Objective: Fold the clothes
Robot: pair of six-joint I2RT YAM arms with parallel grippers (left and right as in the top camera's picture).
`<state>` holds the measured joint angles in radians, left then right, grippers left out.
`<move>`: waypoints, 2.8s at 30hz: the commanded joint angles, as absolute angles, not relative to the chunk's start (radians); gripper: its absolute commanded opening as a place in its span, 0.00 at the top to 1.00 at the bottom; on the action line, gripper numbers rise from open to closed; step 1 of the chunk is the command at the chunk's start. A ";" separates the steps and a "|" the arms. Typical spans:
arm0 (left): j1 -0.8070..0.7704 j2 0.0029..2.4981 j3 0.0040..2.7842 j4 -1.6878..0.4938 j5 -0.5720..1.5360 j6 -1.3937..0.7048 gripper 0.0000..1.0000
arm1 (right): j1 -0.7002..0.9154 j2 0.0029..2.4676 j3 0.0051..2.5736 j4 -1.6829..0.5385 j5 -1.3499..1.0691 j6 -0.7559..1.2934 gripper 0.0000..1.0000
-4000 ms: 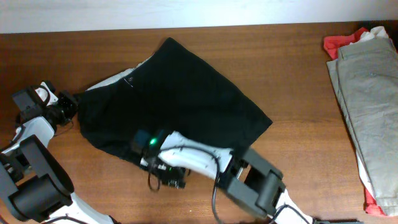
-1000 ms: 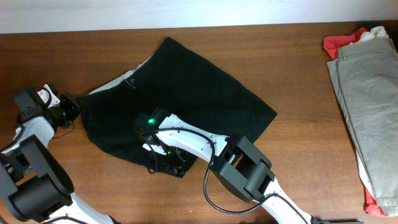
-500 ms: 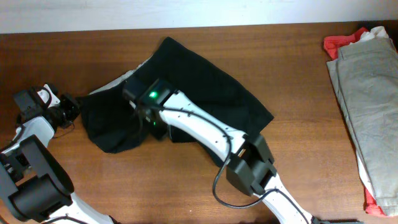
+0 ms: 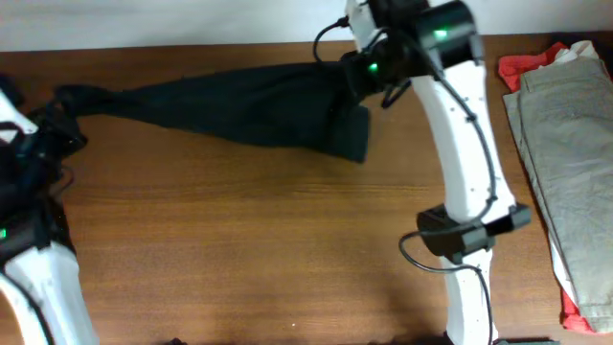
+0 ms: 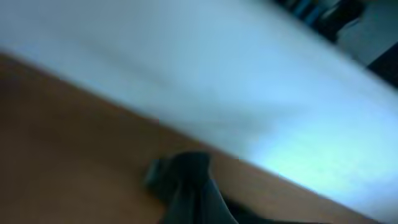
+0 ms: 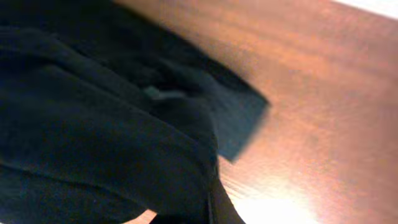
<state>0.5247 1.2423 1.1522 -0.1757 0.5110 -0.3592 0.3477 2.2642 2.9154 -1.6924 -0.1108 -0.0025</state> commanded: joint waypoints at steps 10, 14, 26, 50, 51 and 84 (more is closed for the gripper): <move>0.543 0.943 1.164 -0.089 0.405 -0.407 1.00 | 0.366 1.880 2.940 -1.652 0.265 0.002 0.96; 0.543 0.888 1.168 -0.014 0.463 -0.426 1.00 | 0.479 1.823 2.940 -1.626 0.432 0.039 0.96; 0.434 0.884 1.168 0.070 0.485 -0.440 1.00 | 0.697 1.709 2.937 -1.624 0.738 0.122 0.96; 0.441 1.636 1.243 0.036 0.396 -0.500 1.00 | 0.234 2.072 2.423 -1.151 0.316 0.097 0.96; 0.441 1.679 1.243 -0.036 0.397 -0.494 1.00 | 0.234 2.072 2.335 -1.180 0.283 0.152 0.96; 0.250 2.164 1.943 -0.746 0.516 -0.345 1.00 | 0.244 2.222 2.391 -1.266 -0.229 -0.056 0.96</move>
